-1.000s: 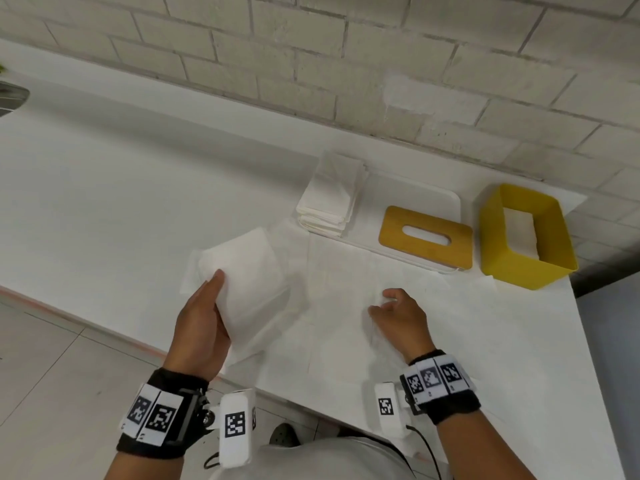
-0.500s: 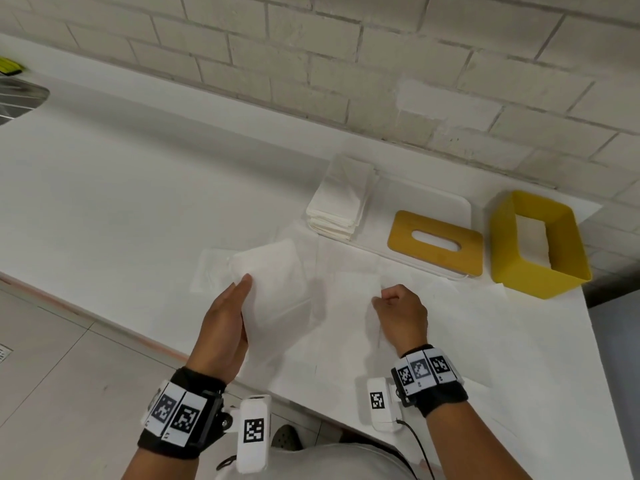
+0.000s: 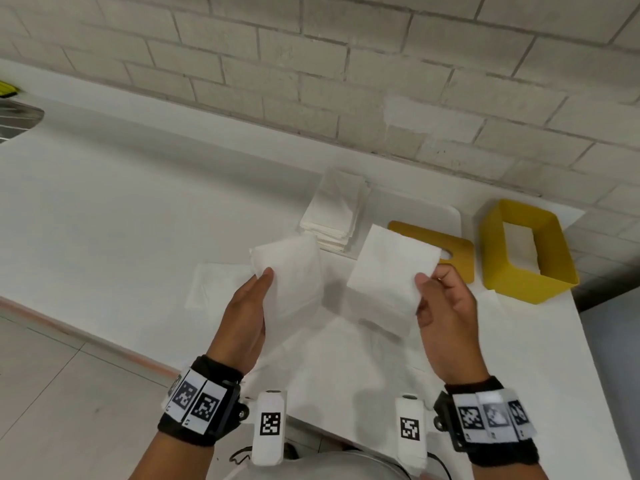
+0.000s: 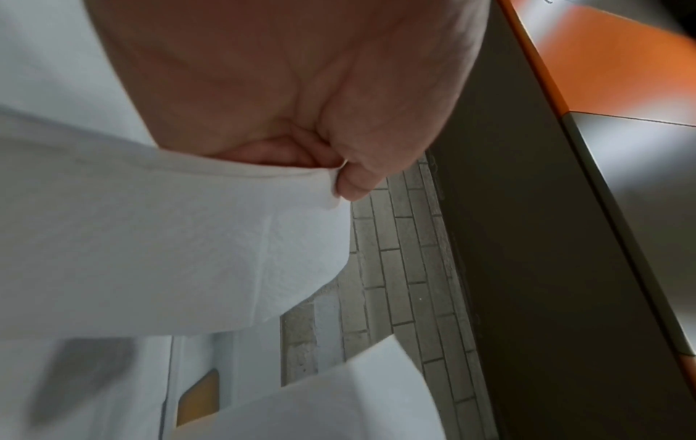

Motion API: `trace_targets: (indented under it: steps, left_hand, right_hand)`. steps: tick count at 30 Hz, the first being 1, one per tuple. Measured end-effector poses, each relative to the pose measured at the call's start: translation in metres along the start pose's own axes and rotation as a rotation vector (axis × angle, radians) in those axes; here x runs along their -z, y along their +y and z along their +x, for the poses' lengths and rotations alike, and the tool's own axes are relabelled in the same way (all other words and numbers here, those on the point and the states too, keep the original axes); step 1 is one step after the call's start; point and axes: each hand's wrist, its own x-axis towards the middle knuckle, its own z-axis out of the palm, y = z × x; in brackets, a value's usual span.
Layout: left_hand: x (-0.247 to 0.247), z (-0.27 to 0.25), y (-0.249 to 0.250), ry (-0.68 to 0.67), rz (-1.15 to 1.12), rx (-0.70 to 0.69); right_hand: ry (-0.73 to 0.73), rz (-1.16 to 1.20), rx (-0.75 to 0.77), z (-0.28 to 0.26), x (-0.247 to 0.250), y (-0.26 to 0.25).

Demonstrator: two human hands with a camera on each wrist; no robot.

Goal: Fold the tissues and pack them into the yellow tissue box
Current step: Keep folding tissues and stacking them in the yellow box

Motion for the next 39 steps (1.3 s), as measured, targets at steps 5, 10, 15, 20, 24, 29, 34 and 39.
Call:
trace_targets:
  steps: [5, 10, 15, 20, 24, 29, 34, 39]
  left_hand:
    - [-0.025, 0.0, -0.001, -0.111, -0.041, 0.038]
    - [-0.051, -0.007, -0.01, -0.278, -0.024, 0.057]
    - [-0.061, -0.007, -0.013, -0.382, -0.052, 0.102]
    - [-0.064, -0.004, -0.014, -0.437, 0.02, 0.09]
    - [-0.064, 0.001, -0.017, -0.395, 0.11, 0.084]
    - [-0.066, 0.006, -0.021, -0.345, 0.146, 0.088]
    - [-0.071, 0.011, -0.023, -0.268, -0.011, 0.117]
    - [-0.08, 0.01, -0.019, -0.294, -0.225, 0.11]
  right_hand:
    - [-0.197, 0.161, -0.03, -0.008, -0.008, -0.03]
    - [-0.05, -0.233, -0.002, -0.009, -0.023, -0.013]
    - [0.03, -0.341, 0.013, -0.005, -0.017, -0.006]
    - [0.025, -0.341, -0.004, -0.001, -0.011, -0.001]
    - [0.006, -0.366, -0.02, 0.002, -0.009, 0.001]
    - [-0.005, -0.379, -0.04, 0.004, -0.005, 0.003]
    - [0.0, -0.388, -0.05, 0.005, 0.005, 0.007]
    - [-0.319, -0.38, -0.144, -0.006, 0.009, 0.005]
